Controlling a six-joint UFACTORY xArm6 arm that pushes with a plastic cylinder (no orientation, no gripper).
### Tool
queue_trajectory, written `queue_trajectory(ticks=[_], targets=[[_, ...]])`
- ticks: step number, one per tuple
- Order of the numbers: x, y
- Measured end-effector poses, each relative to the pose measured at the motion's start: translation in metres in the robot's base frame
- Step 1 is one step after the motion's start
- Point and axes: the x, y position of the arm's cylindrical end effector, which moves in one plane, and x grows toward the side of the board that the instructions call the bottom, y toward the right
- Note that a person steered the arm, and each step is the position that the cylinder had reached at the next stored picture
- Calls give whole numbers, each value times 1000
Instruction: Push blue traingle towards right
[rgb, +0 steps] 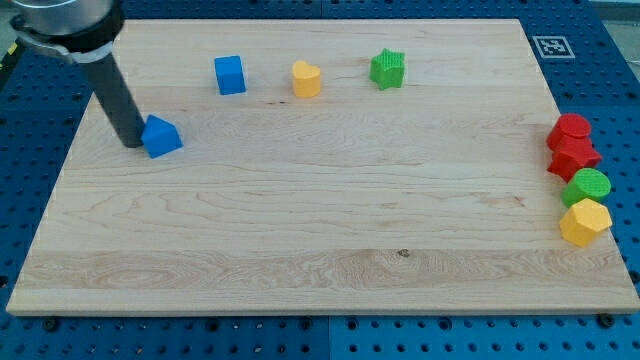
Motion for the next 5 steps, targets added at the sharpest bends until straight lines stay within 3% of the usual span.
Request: queue_trajectory(ticks=[5], targets=[[22, 84]])
